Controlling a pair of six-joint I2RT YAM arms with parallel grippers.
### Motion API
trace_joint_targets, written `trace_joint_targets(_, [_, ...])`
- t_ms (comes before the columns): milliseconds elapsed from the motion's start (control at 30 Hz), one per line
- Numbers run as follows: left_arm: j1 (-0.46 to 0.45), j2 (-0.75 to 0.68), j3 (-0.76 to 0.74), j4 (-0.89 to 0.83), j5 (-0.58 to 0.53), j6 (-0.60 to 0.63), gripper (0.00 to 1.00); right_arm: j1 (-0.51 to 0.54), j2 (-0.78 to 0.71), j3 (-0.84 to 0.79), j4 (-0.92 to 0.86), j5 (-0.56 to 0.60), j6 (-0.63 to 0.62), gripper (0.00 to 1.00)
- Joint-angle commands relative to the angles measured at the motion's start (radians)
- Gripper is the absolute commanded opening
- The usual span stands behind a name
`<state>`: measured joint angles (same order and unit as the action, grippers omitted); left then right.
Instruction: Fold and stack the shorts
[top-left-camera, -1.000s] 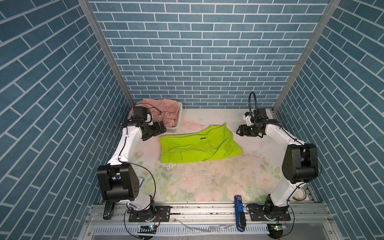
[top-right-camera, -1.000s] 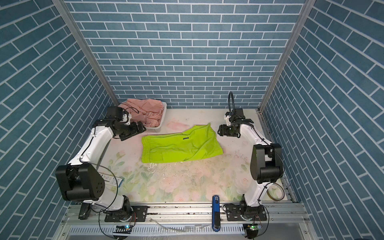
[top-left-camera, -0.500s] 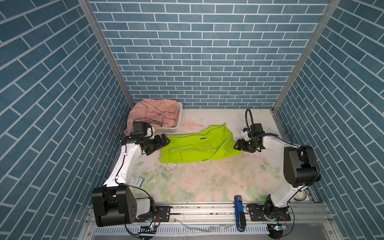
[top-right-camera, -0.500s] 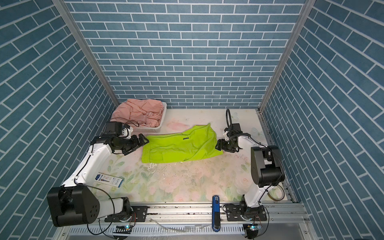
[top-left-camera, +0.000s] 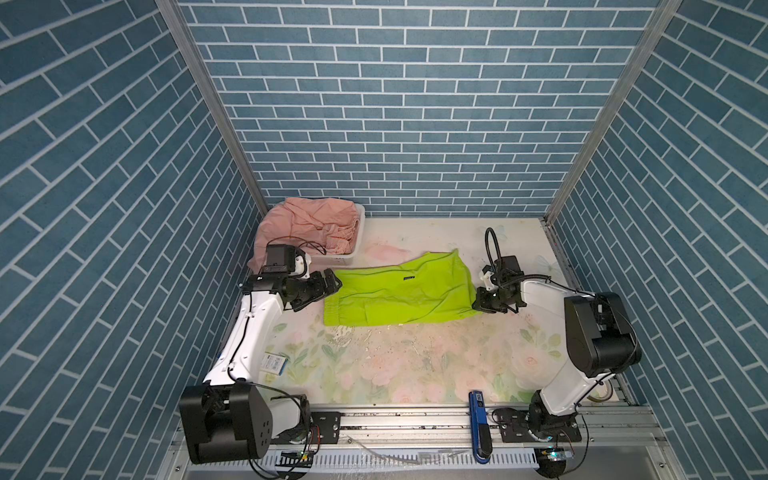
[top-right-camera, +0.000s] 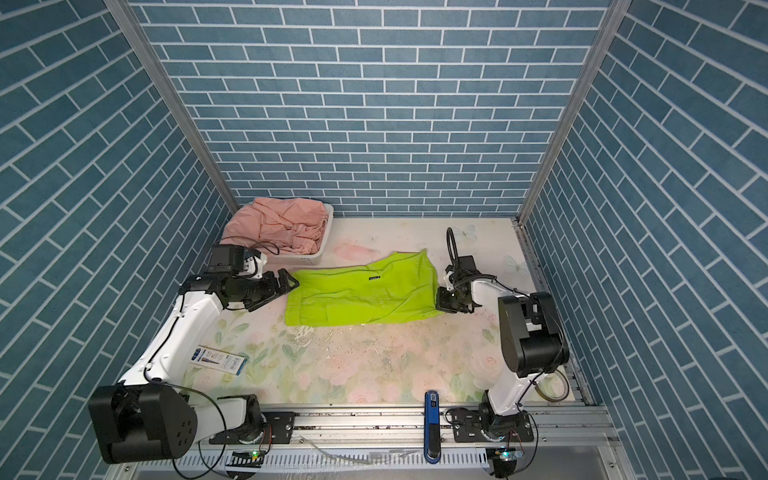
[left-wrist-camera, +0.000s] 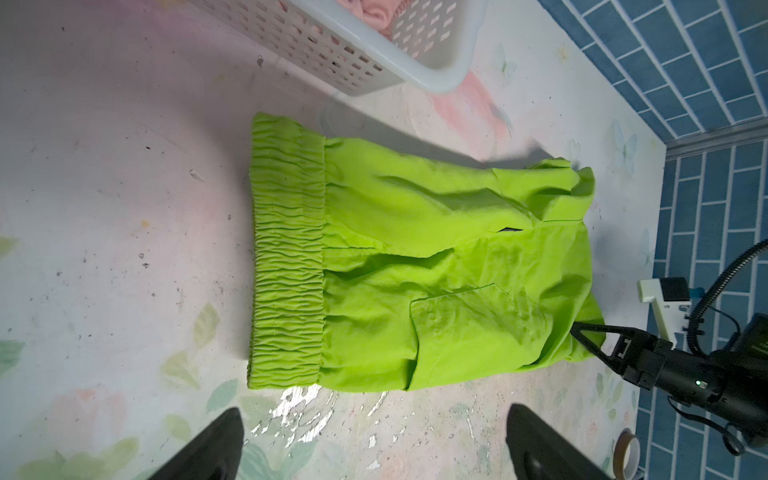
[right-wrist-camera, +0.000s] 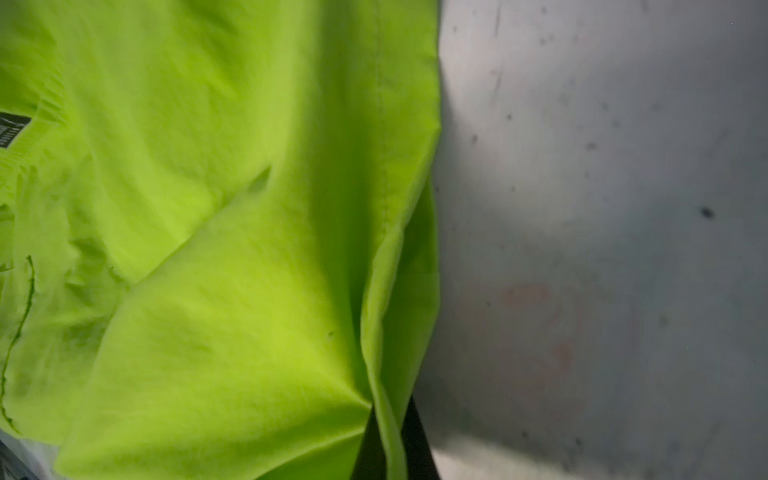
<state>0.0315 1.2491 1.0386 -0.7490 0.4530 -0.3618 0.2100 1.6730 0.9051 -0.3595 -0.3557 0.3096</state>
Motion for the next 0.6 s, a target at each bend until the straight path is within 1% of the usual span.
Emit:
trace_joint_targets(0, [-0.053, -0.022, -0.015, -0.061, -0.033, 0.021, 1.00, -0.019, -0.103, -0.065, -0.136, 0.078, 0.045, 0.00])
trace_joint_targets(67, [-0.088, -0.039, -0.033, -0.082, -0.048, 0.010, 1.00, -0.036, -0.183, -0.121, -0.172, 0.112, 0.075, 0.00])
trace_joint_targets(167, [-0.116, -0.063, -0.062, -0.112, -0.035, -0.005, 1.00, -0.065, -0.312, -0.195, -0.217, 0.140, 0.108, 0.00])
trace_joint_targets(200, [-0.130, -0.071, -0.068, -0.117, -0.037, -0.009, 1.00, -0.070, -0.358, -0.215, -0.233, 0.158, 0.114, 0.02])
trace_joint_targets(267, [-0.170, -0.078, -0.075, -0.102, -0.036, -0.005, 1.00, -0.073, -0.433, -0.235, -0.254, 0.213, 0.118, 0.38])
trace_joint_targets(300, [-0.189, -0.077, -0.075, -0.082, -0.035, -0.003, 1.00, -0.075, -0.466, -0.235, -0.260, 0.235, 0.116, 0.46])
trace_joint_targets(367, [-0.214, -0.055, -0.070, -0.024, -0.011, 0.008, 1.00, -0.075, -0.506, -0.219, -0.259, 0.257, 0.107, 0.51])
trace_joint_targets(433, [-0.222, -0.024, -0.069, 0.062, 0.028, 0.024, 1.00, -0.072, -0.528, -0.199, -0.225, 0.239, 0.083, 0.51])
trace_joint_targets(567, [-0.225, 0.096, -0.032, 0.220, 0.039, 0.073, 1.00, -0.072, -0.488, -0.149, -0.130, 0.201, 0.021, 0.56])
